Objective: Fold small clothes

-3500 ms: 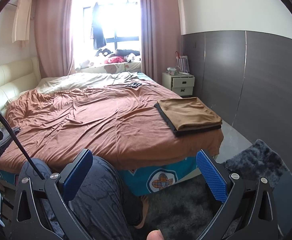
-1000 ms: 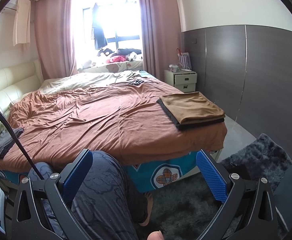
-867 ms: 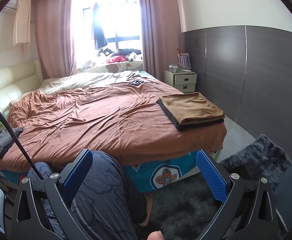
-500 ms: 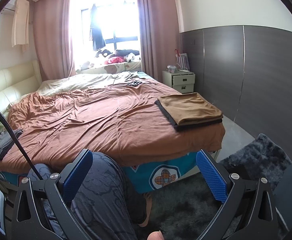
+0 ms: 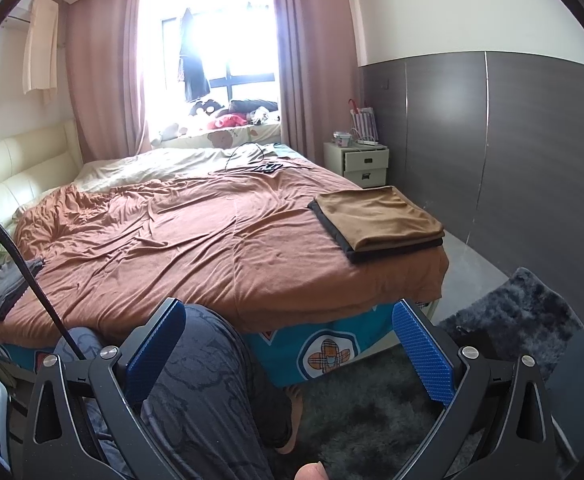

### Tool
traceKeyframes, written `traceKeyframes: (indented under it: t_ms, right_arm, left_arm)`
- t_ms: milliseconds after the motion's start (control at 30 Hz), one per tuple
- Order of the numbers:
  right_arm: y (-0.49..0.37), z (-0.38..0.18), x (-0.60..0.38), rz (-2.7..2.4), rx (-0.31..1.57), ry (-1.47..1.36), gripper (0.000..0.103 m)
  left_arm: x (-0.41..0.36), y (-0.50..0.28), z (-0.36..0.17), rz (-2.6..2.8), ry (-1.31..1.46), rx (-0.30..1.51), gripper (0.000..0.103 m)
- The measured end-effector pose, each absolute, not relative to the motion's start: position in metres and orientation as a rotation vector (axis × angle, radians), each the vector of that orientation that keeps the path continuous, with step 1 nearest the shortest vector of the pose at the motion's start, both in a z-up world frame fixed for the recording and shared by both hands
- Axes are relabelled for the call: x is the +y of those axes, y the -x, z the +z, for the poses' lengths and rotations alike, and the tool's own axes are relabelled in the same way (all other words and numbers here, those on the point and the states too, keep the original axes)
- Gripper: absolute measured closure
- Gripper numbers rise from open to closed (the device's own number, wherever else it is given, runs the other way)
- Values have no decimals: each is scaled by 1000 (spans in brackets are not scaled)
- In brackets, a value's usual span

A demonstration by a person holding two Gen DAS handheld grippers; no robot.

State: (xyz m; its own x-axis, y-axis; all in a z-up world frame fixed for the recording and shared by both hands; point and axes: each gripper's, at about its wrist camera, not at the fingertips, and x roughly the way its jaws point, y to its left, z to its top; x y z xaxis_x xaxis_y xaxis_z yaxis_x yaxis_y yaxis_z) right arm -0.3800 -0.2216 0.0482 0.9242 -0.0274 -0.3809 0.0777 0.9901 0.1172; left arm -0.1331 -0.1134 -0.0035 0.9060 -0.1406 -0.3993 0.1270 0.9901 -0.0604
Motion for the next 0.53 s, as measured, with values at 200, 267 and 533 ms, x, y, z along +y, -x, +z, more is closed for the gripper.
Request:
traceKeyframes:
  t_ms: [200,267,533]
  right_arm:
    - [381,48,-223,-38,389,-137,0]
    - [381,48,-223,-47,387,-128,0]
    - [384,43,-225,-45,398,-122,0]
  left_arm:
    - [-110,138,-5,-121,34,404,1]
    - [-110,140,-7,-120,31,402,0]
    - [-111,149,-10,-124,25,398,0]
